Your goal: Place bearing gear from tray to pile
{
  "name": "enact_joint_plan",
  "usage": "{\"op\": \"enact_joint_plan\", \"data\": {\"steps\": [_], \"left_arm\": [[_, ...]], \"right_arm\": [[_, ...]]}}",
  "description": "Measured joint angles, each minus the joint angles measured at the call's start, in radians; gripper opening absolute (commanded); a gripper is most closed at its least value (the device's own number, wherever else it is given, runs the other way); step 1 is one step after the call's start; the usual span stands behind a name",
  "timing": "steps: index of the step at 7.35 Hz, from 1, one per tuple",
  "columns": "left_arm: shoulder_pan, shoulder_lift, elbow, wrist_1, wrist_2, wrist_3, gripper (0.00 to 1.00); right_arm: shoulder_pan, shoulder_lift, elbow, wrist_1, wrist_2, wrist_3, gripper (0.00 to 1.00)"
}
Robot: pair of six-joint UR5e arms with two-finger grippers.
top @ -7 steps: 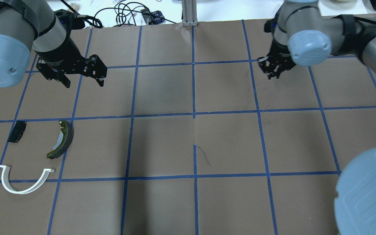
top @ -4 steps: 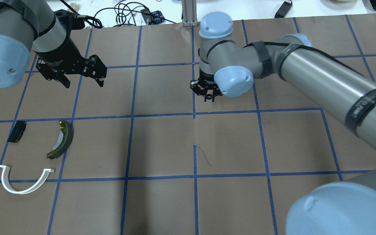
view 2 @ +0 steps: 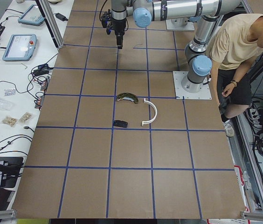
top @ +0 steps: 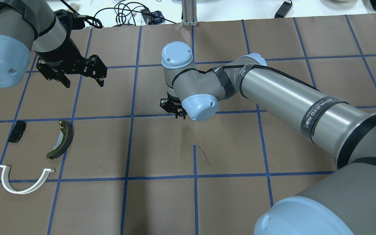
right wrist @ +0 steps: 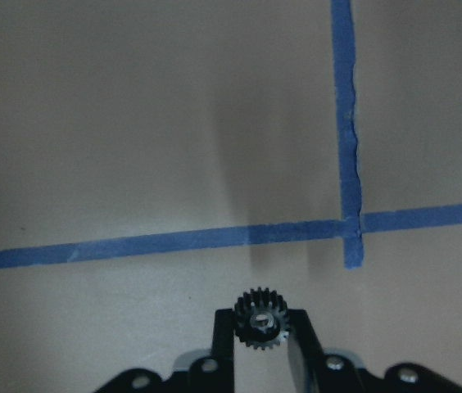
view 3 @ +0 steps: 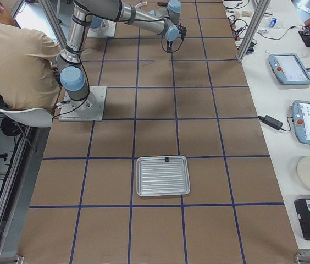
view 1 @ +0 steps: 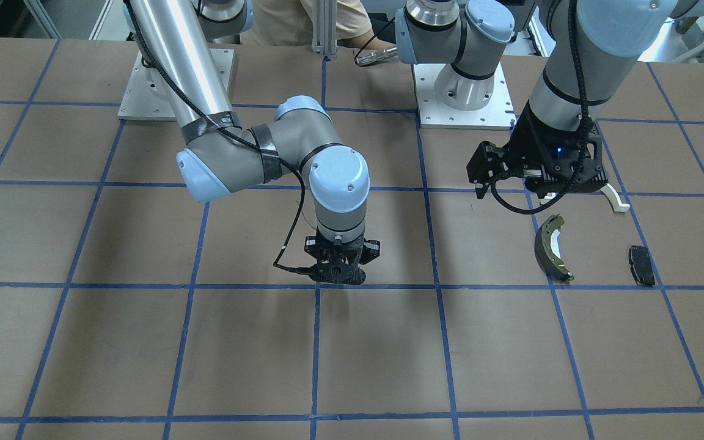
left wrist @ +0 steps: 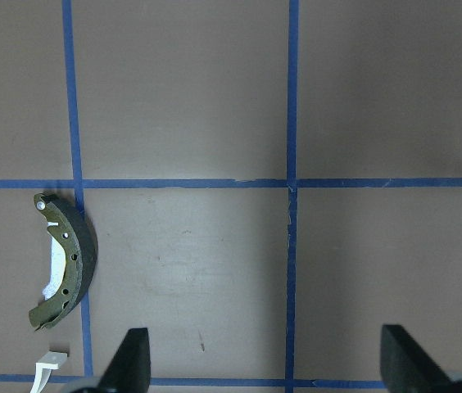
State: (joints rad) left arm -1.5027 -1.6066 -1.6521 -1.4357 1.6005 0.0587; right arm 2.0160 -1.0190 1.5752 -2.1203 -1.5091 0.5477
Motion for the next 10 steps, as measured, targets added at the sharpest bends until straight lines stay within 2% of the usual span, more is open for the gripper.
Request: {"op": "enact_joint_plan", "data": {"steps": [2, 4, 6, 10], "left_arm": [[0.006, -0.008, 0.002, -0.001, -0.002, -0.001, 1.0], [0.005, -0.032, -0.002, 0.011, -0.013, -0.011, 1.0], [-0.041, -0.083, -0.022, 0.067, -0.018, -0.039, 1.0], [-0.25, -0.261, -0.033, 0.269, -0.037, -0.231, 1.0]], "right_arm": [[-0.074, -0.041, 0.0, 0.02, -0.014, -0.086, 1.0], [-0.297, -0.077, 0.0, 0.055, -0.044, -0.353, 1.0], [-0.528, -0.105, 0.001, 0.065, -0.096, -0.754, 1.0], [-0.952, -0.133, 0.004, 0.128, -0.141, -1.607, 1.0]]}}
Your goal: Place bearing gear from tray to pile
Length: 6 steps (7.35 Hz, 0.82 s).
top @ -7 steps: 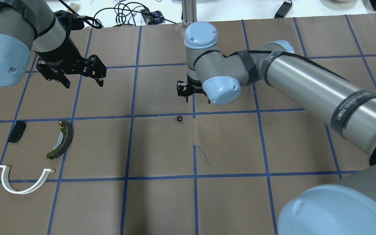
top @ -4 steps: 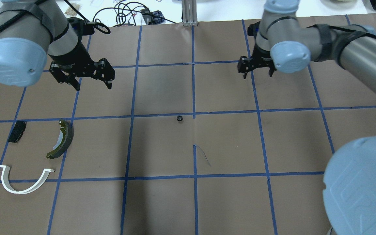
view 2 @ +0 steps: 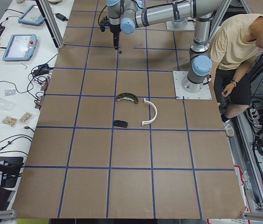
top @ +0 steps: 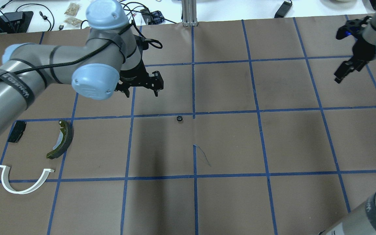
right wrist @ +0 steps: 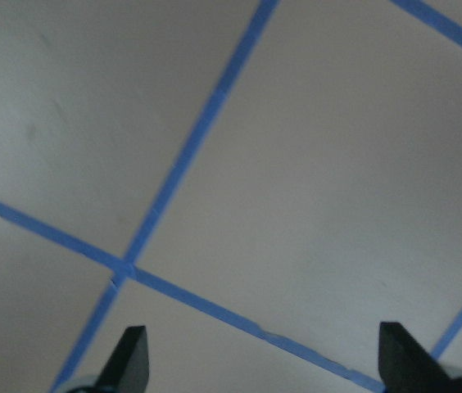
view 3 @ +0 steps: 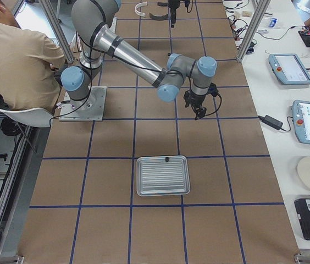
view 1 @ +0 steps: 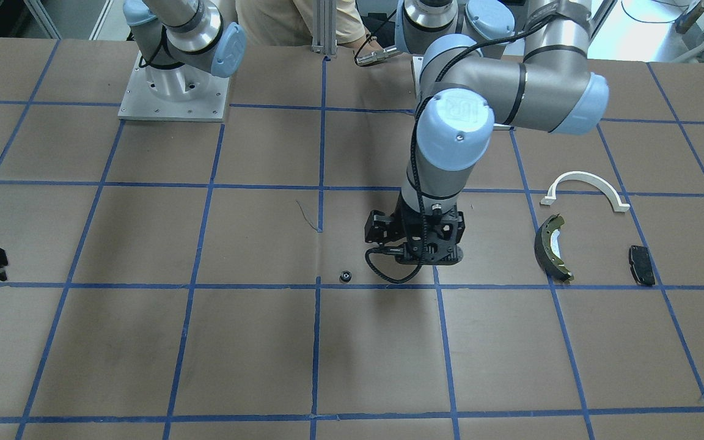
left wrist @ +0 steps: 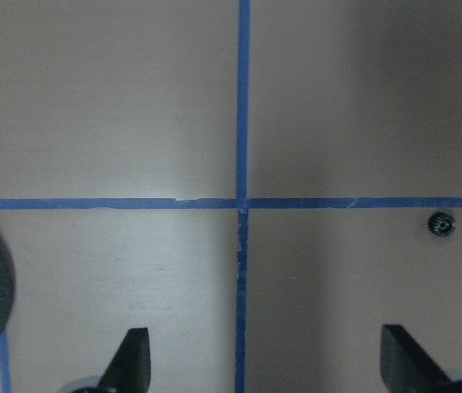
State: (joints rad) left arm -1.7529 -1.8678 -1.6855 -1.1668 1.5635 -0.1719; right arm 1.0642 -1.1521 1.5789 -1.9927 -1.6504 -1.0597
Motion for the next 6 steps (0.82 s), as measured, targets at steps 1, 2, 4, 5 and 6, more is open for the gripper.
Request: {"op": "enact_joint_plan", "data": {"steps": [1, 2, 4, 5, 6], "left_arm": [[-0.031, -0.041, 0.0, 0.037, -0.023, -0.026, 1.0], [-0.053, -0.077, 0.0, 0.073, -0.035, -0.041, 1.0], [-0.089, -0.147, 0.0, 0.139, -0.04, -0.056, 0.87], [-0.1, -0.175, 0.0, 0.159, -0.038, -0.058, 0.8], [-0.106, -0.196, 0.0, 0.168, -0.036, -0.059, 0.78]], "right_arm": [[-0.09, 0.001, 0.001, -0.002, -0.002, -0.18, 1.0], [-0.158, 0.005, 0.007, -0.011, -0.003, -0.337, 1.0], [-0.247, 0.009, 0.08, -0.132, -0.003, -0.654, 1.0], [-0.279, 0.009, 0.156, -0.245, 0.001, -0.811, 1.0], [-0.307, 0.01, 0.236, -0.353, 0.009, -0.927, 1.0]]}}
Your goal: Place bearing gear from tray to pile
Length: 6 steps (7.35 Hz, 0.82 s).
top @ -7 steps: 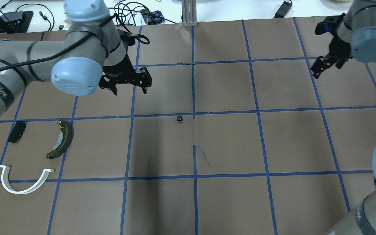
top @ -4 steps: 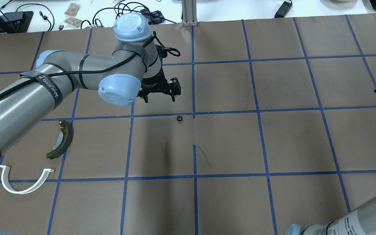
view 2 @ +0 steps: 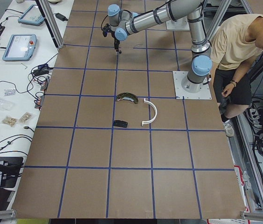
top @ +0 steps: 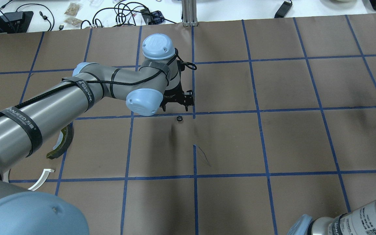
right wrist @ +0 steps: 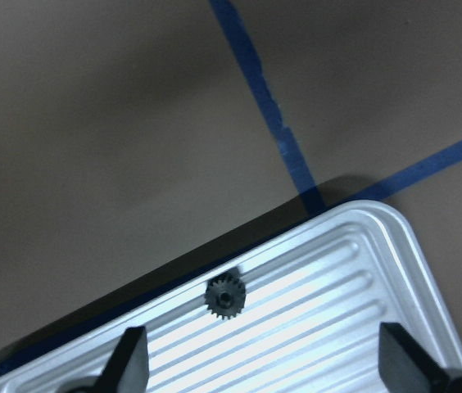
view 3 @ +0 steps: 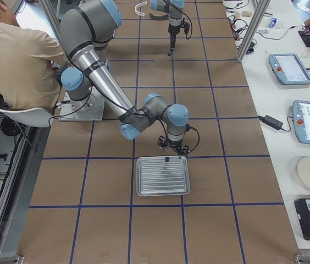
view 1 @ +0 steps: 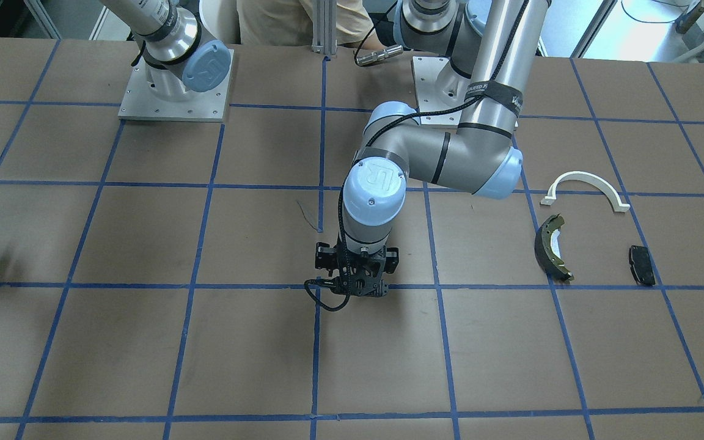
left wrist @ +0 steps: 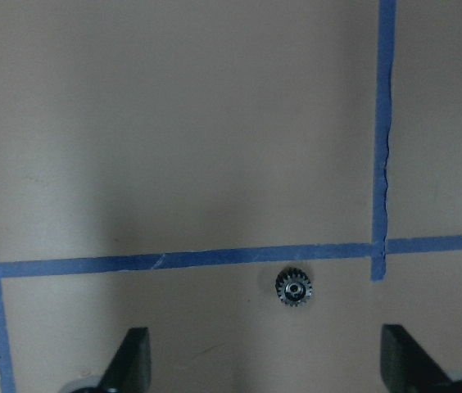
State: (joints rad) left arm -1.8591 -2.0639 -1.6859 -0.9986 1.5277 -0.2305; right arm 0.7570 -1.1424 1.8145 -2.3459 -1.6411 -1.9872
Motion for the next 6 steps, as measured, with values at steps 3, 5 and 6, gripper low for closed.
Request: {"op": "enact_joint_plan", "data": {"steps": [3, 5, 6], "left_arm": [[-0.003, -0.037, 0.0, 0.005, 0.003, 0.002, 0.7], [-0.003, -0.044, 0.001, 0.006, 0.002, 0.005, 0.65], [-0.003, -0.049, 0.0, 0.006, 0.001, 0.005, 0.57]], "right_arm": [[-0.03, 0.002, 0.091, -0.119, 0.056, -0.174, 0.98], [-0.032, 0.011, 0.087, -0.124, 0.069, -0.247, 0.98], [-0.033, 0.019, 0.081, -0.125, 0.07, -0.277, 0.98]]}}
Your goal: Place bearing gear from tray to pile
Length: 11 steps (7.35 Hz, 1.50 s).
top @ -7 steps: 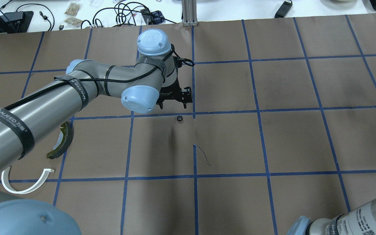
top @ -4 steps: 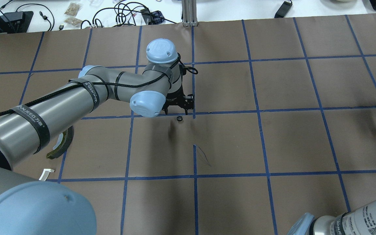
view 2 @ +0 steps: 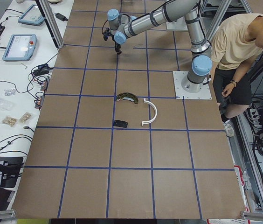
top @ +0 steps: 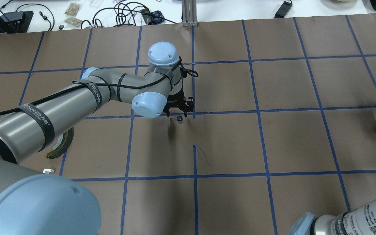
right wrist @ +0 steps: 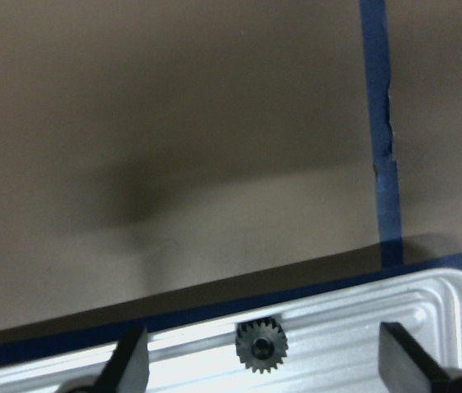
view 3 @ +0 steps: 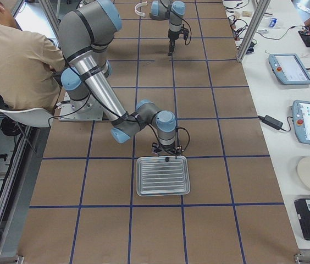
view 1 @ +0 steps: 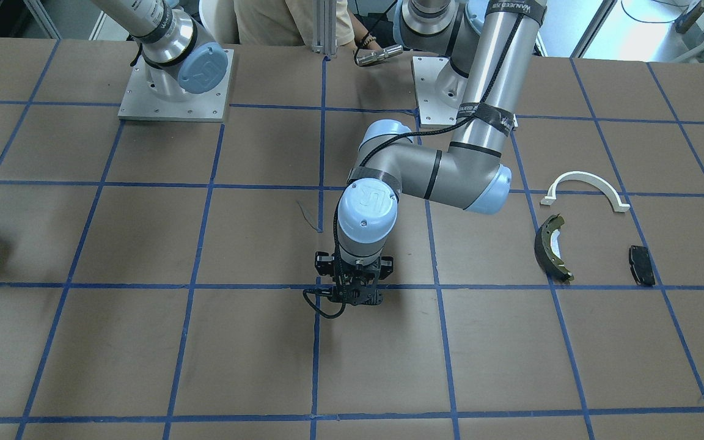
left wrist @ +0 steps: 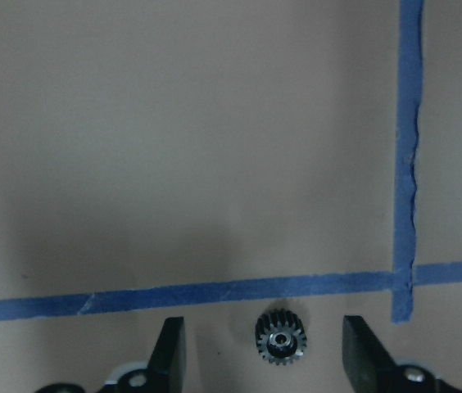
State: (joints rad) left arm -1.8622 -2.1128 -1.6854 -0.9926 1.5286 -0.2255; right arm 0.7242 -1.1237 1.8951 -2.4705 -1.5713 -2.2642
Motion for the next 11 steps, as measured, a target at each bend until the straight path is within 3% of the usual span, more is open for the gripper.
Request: {"op": "enact_joint_plan", "data": {"steps": [1, 2, 3, 4, 5, 8, 9, 11], "left_arm": [[0.0, -0.005, 0.0, 0.0, -0.001, 0.0, 0.53], [0.0, -0.008, 0.0, -0.001, -0.004, 0.003, 0.43], [0.0, -0.01, 0.0, -0.002, -0.007, 0.004, 0.18], [0.0, -0.012, 0.0, -0.003, -0.009, 0.004, 0.0], [0.0, -0.013, 0.0, -0.004, -0.009, 0.005, 0.0], [0.012, 0.006, 0.018, -0.014, 0.0, 0.026, 0.0], [0.036, 0.021, 0.036, -0.032, 0.002, 0.051, 0.0], [0.13, 0.052, 0.104, -0.137, 0.005, 0.172, 0.0]], "right_arm": [[0.0, 0.007, -0.009, 0.0, 0.0, -0.017, 0.98], [0.0, 0.014, -0.02, -0.001, 0.0, -0.026, 0.98], [0.0, 0.022, -0.035, 0.0, -0.002, -0.033, 0.98], [0.0, 0.031, -0.046, 0.002, -0.003, -0.041, 0.96], [0.0, 0.037, -0.05, 0.004, -0.003, -0.047, 0.95], [0.0, 0.043, -0.049, 0.006, -0.003, -0.065, 0.78], [0.0, 0.045, -0.049, 0.006, -0.004, -0.075, 0.63], [0.0, 0.048, -0.051, 0.007, -0.005, -0.077, 0.52]]}}
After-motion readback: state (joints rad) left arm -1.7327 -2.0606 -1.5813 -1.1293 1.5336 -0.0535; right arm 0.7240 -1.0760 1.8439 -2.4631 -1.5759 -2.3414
